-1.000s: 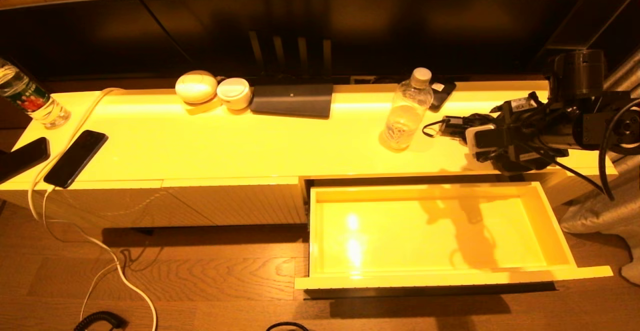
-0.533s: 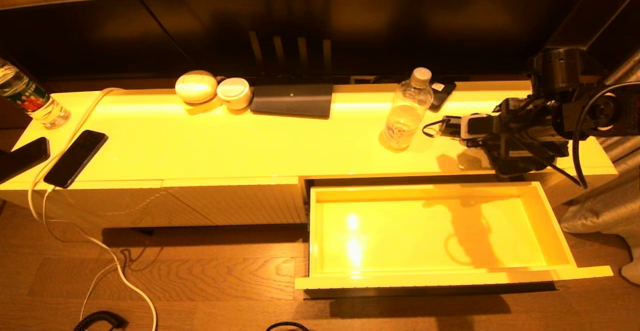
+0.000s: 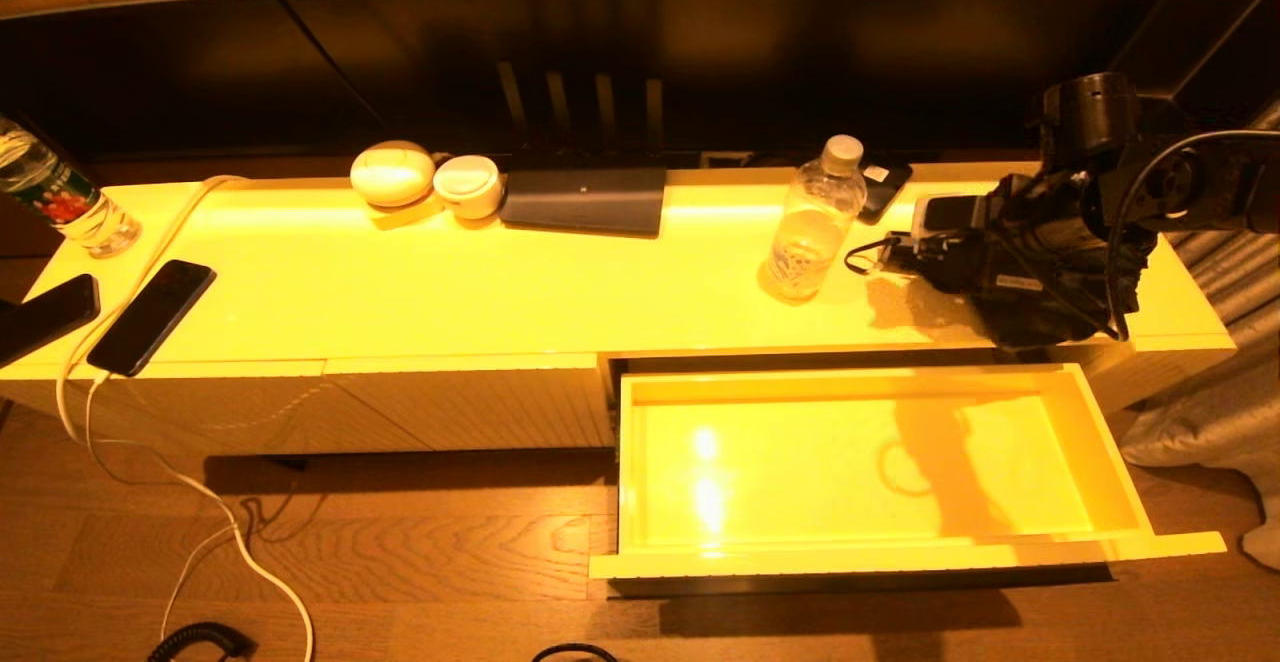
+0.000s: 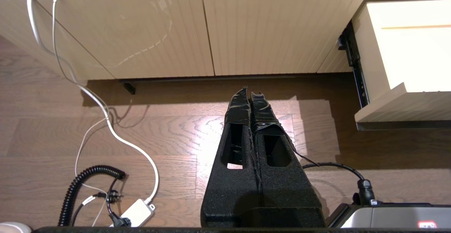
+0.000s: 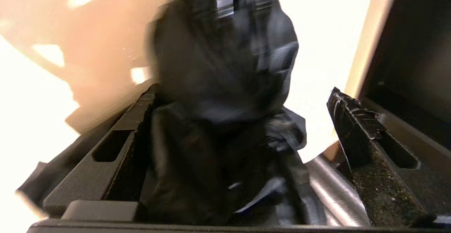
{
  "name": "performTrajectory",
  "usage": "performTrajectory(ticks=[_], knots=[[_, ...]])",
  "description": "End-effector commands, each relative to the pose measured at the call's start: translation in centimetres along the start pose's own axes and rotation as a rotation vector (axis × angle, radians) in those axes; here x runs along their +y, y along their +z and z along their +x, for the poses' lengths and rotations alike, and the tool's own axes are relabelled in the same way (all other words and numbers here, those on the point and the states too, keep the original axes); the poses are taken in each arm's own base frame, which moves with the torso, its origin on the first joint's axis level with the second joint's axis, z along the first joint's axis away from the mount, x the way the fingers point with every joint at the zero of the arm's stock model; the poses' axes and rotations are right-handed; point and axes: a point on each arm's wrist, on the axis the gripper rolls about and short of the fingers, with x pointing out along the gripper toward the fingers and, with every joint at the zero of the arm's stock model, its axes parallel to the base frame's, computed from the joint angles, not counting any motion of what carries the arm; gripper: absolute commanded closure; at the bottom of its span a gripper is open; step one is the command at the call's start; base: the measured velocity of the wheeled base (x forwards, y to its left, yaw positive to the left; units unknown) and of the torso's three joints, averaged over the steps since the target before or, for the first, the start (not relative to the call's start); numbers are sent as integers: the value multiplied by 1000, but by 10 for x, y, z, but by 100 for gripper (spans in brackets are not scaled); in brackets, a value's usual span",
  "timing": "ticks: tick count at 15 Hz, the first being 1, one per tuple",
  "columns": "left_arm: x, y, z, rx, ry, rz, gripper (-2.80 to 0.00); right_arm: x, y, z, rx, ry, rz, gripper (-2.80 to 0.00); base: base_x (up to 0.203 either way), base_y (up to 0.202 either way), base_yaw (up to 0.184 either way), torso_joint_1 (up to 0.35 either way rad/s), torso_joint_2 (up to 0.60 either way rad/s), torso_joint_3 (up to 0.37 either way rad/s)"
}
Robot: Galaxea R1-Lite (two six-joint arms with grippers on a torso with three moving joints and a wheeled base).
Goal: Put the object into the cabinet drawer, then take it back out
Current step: Put the umbrella in the drawer
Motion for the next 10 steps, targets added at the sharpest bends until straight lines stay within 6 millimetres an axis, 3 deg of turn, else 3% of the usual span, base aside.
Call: performTrajectory(ticks=[1, 9, 10], knots=[[0, 0, 0, 1, 1, 0, 0, 2, 0, 12, 4, 2, -7, -280, 0, 0, 0, 0, 0, 0], [0, 0, 0, 1, 1, 0, 0, 3, 3, 25, -11, -49, 15, -280, 0, 0, 0, 0, 0, 0], [0, 0, 0, 1, 1, 0, 0, 2, 3, 26, -14, -58, 18, 0, 0, 0, 0, 0, 0, 0]])
